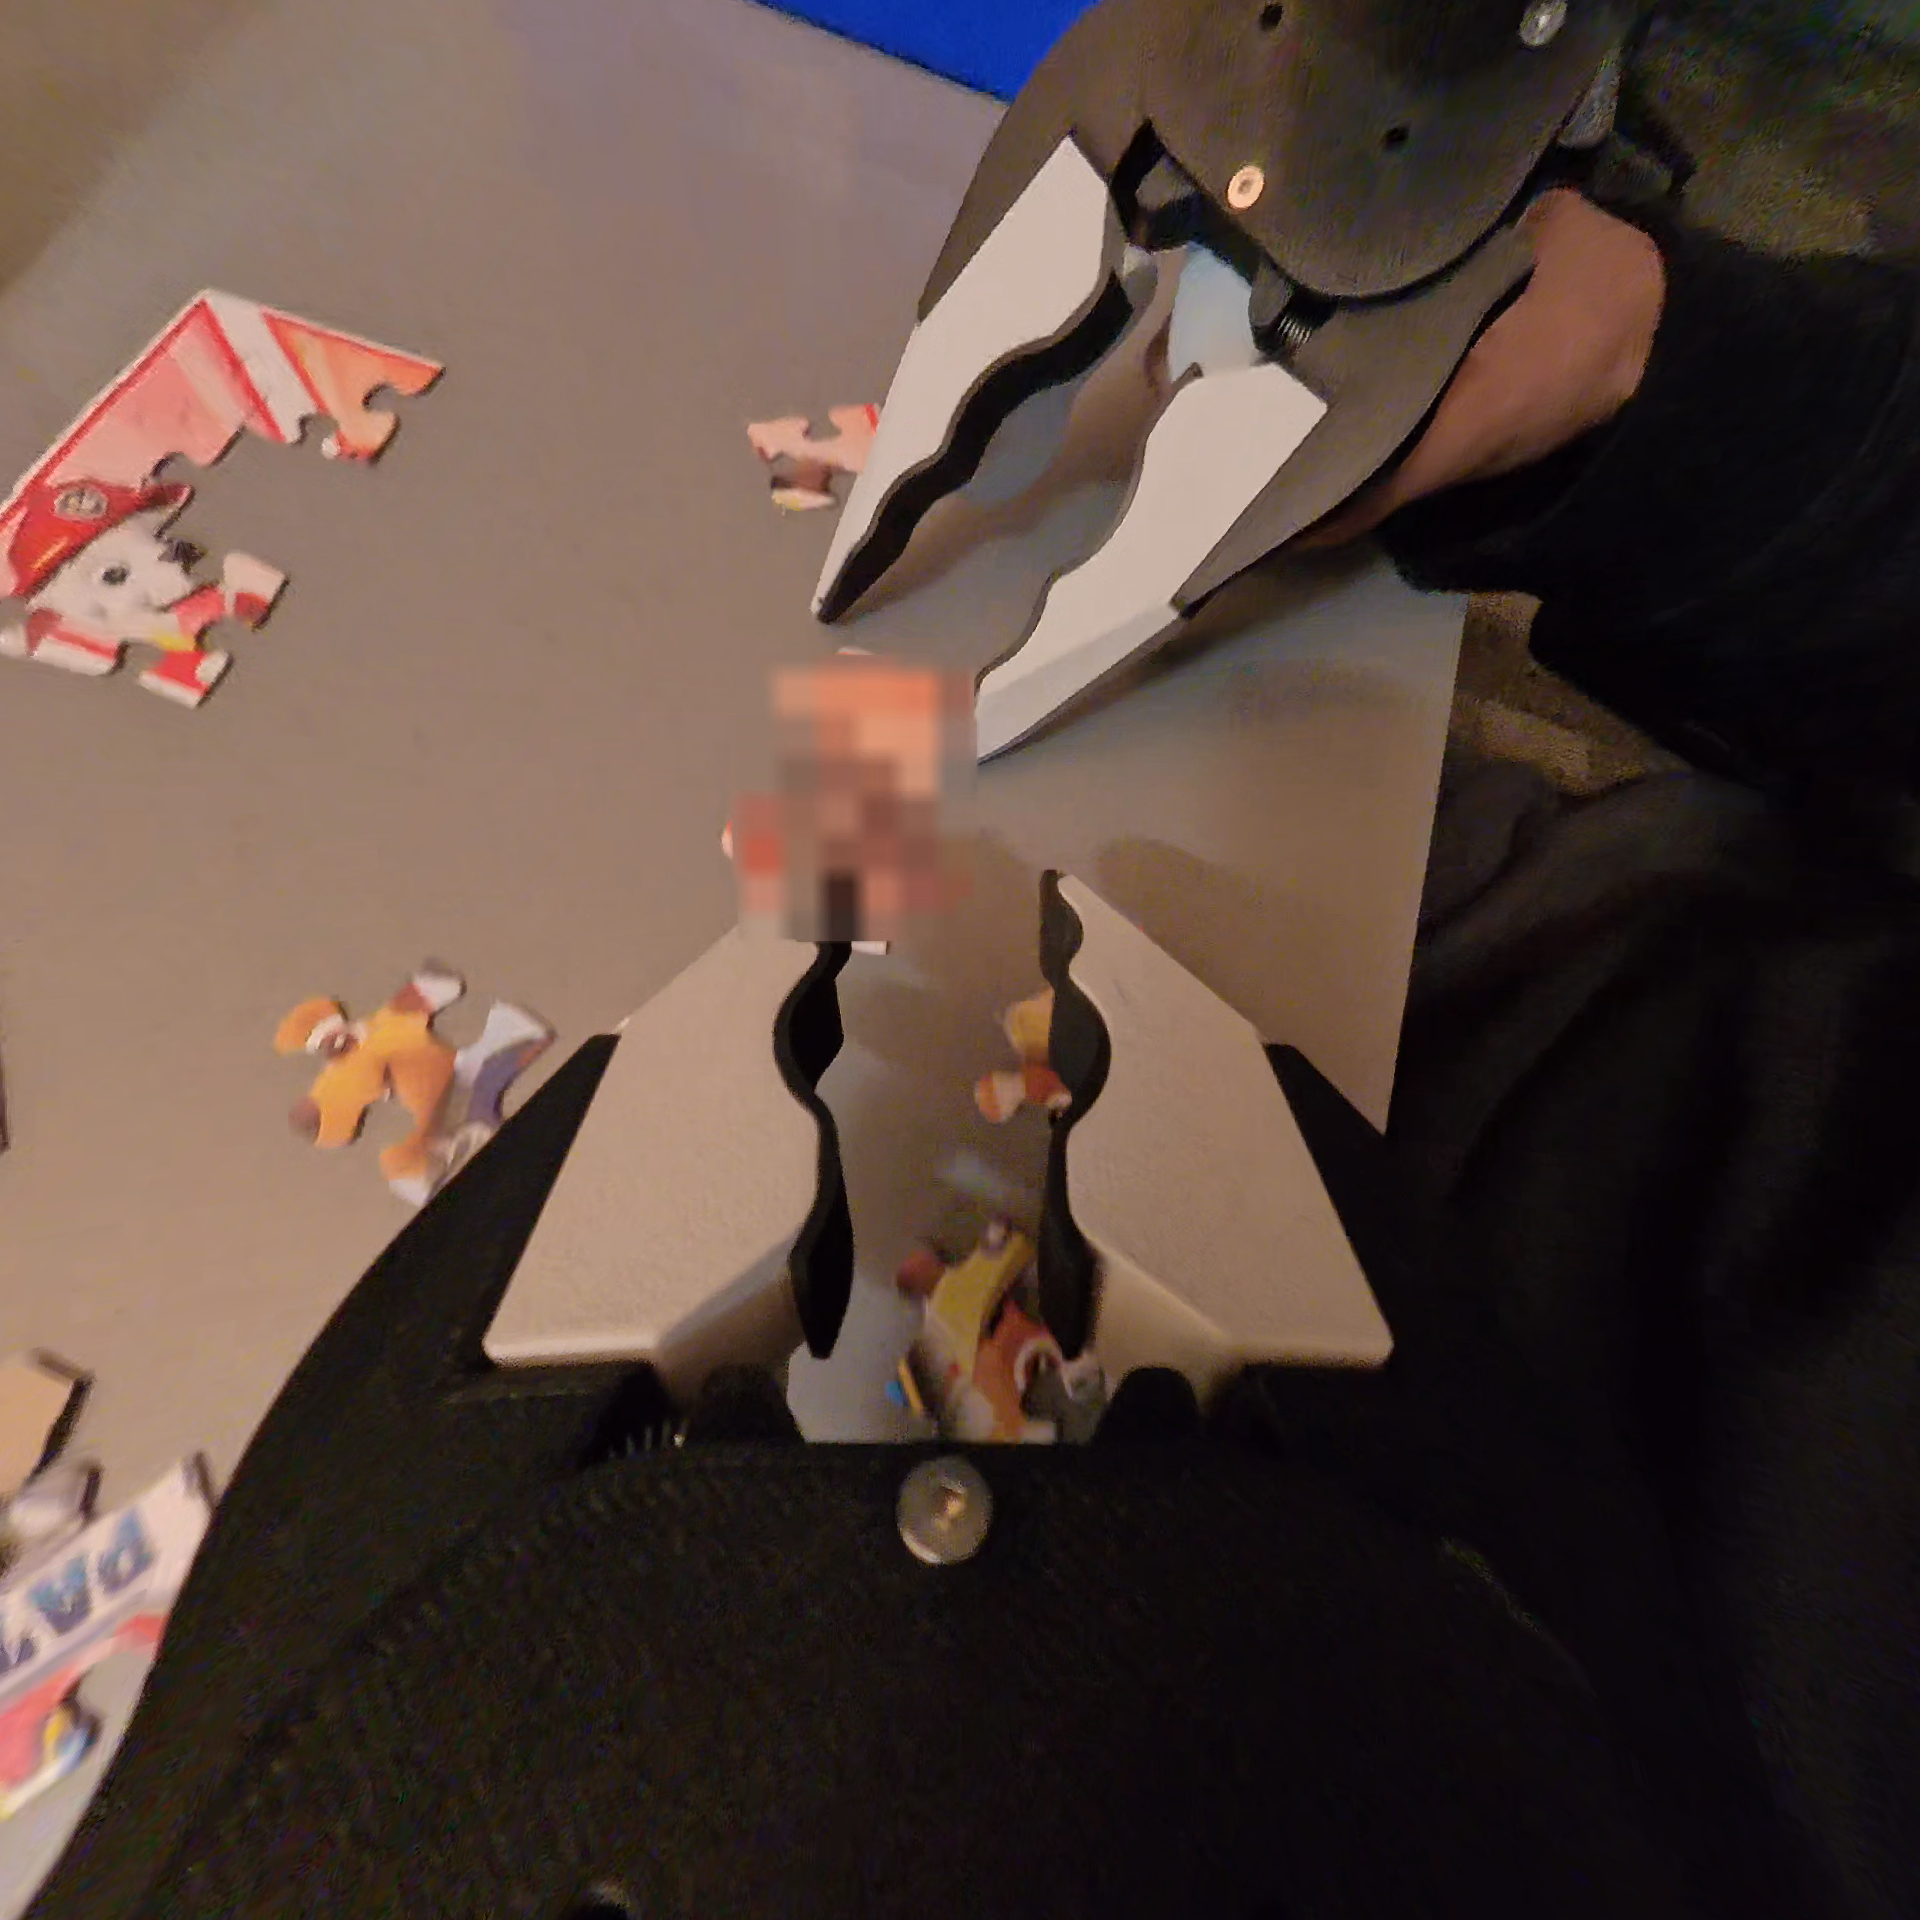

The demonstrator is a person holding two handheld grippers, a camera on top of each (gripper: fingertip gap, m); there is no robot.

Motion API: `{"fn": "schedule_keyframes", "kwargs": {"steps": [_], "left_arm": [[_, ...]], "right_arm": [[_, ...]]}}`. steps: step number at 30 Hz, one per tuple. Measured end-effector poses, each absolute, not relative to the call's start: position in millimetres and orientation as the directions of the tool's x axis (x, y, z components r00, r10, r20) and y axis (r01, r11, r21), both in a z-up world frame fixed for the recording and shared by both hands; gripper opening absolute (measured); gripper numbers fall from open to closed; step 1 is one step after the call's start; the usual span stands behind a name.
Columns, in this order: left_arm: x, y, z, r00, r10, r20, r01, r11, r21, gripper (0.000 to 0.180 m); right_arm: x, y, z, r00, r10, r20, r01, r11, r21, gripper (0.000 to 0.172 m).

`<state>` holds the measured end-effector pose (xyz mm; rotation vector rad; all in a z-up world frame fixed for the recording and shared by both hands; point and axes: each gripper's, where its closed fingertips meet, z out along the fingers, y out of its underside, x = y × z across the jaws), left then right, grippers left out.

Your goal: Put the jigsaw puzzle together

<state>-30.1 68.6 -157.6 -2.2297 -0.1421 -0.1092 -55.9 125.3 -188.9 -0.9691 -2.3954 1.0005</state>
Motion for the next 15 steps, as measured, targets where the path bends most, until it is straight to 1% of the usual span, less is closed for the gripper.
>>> {"fn": "schedule_keyframes", "kwargs": {"steps": [3, 5, 7, 9, 11, 13, 15], "left_arm": [[-33.5, 83.2, -167.2, 0.991, 0.062, 0.116, 0.128, -0.659, -0.741, 0.035], [-39.7, 82.8, -175.1, 0.992, 0.087, 0.094, 0.128, -0.691, -0.712, 0.035], [-43.1, 78.6, -180.3, 0.990, 0.112, 0.088, 0.142, -0.705, -0.695, 0.035], [-41.6, 74.2, -183.5, 0.985, 0.123, 0.121, 0.172, -0.700, -0.693, 0.037], [-37.0, 72.7, -183.0, 0.981, 0.111, 0.158, 0.191, -0.673, -0.715, 0.041], [-37.3, 70.6, -184.0, 0.978, 0.123, 0.166, 0.206, -0.652, -0.730, 0.041], [-37.6, 67.8, -188.3, 0.974, 0.140, 0.178, 0.226, -0.657, -0.719, 0.041]], "right_arm": [[-52.7, 133.2, -178.6, -0.692, 0.721, 0.036, 0.462, 0.481, -0.746, 0.051], [-56.3, 149.8, -166.9, -0.651, 0.757, 0.062, 0.455, 0.455, -0.766, 0.050], [-62.7, 177.5, -164.5, -0.583, 0.805, 0.111, 0.479, 0.451, -0.753, 0.048], [-66.8, 201.0, -173.0, -0.533, 0.834, 0.139, 0.528, 0.457, -0.716, 0.050], [-68.5, 208.2, -182.6, -0.522, 0.845, 0.116, 0.564, 0.444, -0.697, 0.052], [-70.3, 208.1, -189.3, -0.520, 0.850, 0.090, 0.579, 0.428, -0.693, 0.053], [-71.4, 204.3, -190.1, -0.523, 0.851, 0.045, 0.587, 0.398, -0.705, 0.048]]}}
